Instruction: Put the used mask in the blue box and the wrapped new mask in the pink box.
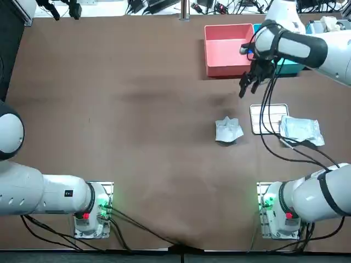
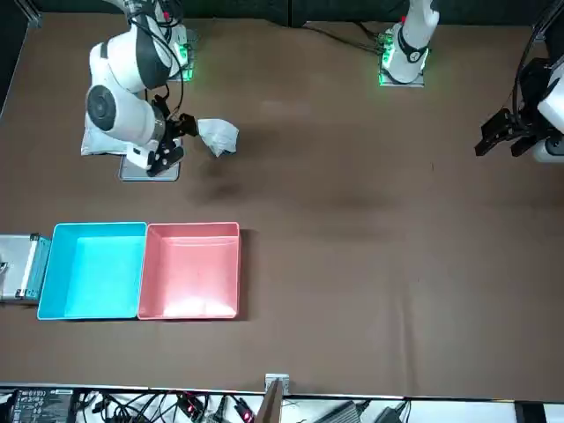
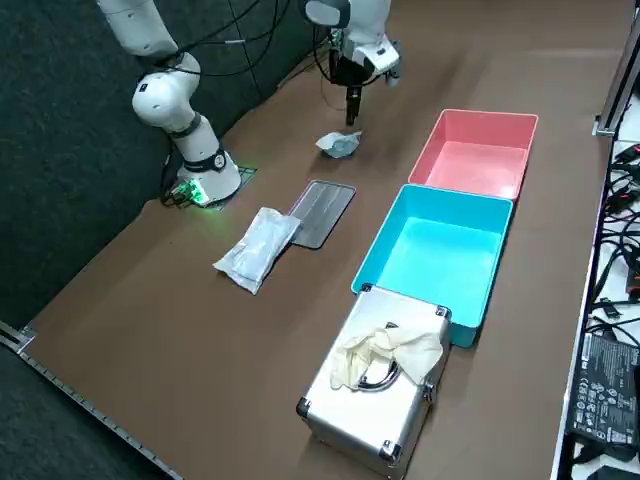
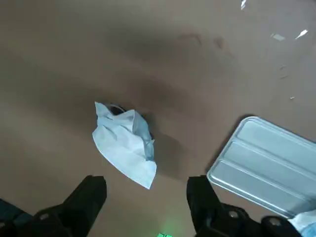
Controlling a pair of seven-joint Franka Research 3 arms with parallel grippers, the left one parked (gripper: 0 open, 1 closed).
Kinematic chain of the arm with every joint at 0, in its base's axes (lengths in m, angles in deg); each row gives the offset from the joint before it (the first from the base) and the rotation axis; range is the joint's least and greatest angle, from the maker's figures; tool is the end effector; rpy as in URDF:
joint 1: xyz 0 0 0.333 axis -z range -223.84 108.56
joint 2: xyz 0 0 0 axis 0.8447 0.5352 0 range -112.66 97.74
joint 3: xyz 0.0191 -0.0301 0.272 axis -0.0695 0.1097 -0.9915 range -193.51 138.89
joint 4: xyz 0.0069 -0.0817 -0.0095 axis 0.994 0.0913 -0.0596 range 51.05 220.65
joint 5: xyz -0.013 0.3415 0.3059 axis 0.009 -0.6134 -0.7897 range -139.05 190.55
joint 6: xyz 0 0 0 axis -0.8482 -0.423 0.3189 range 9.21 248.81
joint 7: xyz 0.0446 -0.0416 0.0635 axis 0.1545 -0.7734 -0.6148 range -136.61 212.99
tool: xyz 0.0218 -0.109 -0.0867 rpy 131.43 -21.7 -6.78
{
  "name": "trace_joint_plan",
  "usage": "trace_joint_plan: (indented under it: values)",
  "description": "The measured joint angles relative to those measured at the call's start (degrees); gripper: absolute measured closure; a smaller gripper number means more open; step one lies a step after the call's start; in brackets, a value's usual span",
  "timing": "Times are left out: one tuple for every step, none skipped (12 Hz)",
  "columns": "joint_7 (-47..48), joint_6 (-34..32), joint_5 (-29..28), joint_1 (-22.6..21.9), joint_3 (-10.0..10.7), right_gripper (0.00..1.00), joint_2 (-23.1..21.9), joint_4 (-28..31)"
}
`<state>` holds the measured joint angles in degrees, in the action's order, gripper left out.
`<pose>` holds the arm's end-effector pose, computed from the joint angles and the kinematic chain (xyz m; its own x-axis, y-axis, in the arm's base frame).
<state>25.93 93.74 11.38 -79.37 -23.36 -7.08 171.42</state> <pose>0.5022 0.1879 0.2394 0.8731 0.4099 -0.2640 0.3454 -0.9022 -0.2584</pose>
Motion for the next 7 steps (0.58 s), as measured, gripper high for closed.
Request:
trace_joint_plan:
  values:
    - [0.00,0.82,0.00,-0.68,-0.01,0.00,0.00,1.35]
    - [-0.02,1.69,-0.01,-1.44,0.00,0.00,0.01,2.57]
    - [-0.02,2.47,-0.01,-2.20,-0.01,0.00,0.02,3.62]
    - [-0.02,4.22,-0.01,-3.53,-0.01,0.00,0.17,5.34]
    - [-0.02,5.34,-0.01,-4.17,-0.01,0.00,0.33,6.13]
    - [-0.02,6.69,-0.01,-4.86,-0.02,0.00,0.56,6.96]
    - [-0.02,8.01,-0.01,-5.49,-0.02,0.00,0.84,7.82]
